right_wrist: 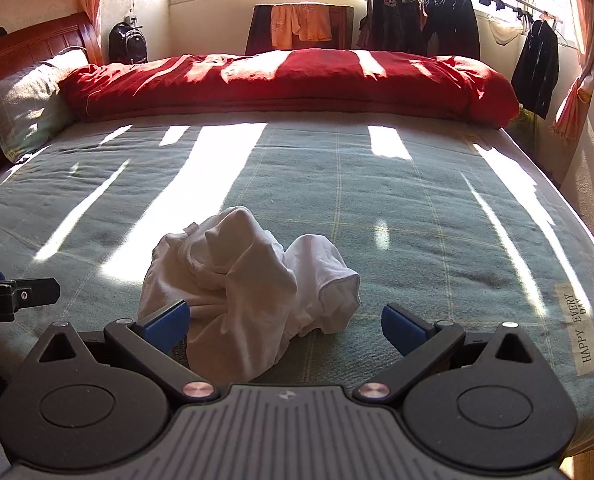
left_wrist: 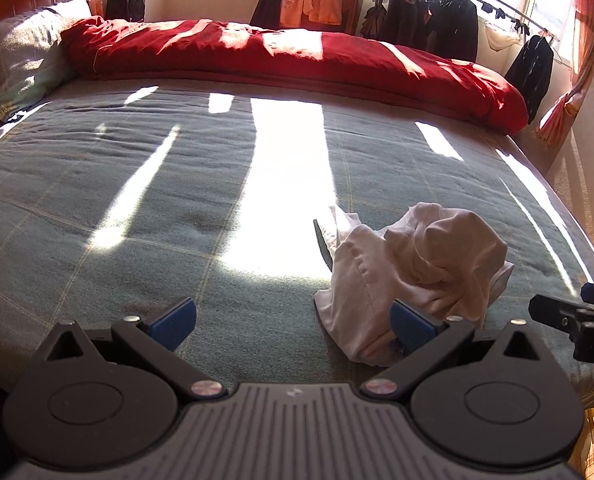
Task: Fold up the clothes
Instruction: 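Move both tools toward the crumpled white T-shirt on the blanket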
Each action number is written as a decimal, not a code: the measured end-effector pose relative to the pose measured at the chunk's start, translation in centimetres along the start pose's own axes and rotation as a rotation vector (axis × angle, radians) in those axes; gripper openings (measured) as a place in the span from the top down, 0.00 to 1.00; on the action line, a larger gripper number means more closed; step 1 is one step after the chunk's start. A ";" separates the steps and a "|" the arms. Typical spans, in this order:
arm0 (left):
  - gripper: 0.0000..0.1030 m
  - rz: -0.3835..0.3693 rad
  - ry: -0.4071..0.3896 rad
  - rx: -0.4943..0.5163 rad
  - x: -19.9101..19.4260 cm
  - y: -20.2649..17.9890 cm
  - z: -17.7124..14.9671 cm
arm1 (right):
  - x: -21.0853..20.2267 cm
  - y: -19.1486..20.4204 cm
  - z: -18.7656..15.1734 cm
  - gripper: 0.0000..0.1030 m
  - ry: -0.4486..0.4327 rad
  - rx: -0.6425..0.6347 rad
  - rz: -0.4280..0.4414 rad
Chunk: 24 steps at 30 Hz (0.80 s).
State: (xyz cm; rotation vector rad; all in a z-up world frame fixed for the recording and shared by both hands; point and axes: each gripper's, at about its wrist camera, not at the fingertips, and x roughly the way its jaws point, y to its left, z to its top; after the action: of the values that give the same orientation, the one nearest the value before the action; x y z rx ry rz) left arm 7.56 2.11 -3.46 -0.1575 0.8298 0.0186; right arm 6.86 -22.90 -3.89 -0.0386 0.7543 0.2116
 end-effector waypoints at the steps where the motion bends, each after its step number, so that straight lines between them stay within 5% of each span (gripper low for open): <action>1: 0.00 -0.006 0.013 0.007 0.5 -0.1 0.1 | 0.4 0.0 0.0 0.03 0.005 0.002 0.017; 9: 0.00 -0.063 -0.021 -0.004 2.7 -0.1 -0.3 | 4.2 0.9 0.3 0.34 0.085 -0.052 0.134; 20: 0.00 -0.079 0.045 -0.064 5.7 1.0 -0.2 | 6.3 0.5 2.9 0.36 0.041 -0.160 0.138; 24: 0.01 -0.068 0.042 -0.044 6.1 1.1 -0.2 | 7.6 0.6 4.1 0.50 0.064 -0.209 0.165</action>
State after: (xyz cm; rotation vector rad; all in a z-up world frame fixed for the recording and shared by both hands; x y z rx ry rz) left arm 11.45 2.89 -8.19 -0.2283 0.8657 -0.0300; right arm 14.92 -20.55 -6.11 -0.1828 0.7971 0.4478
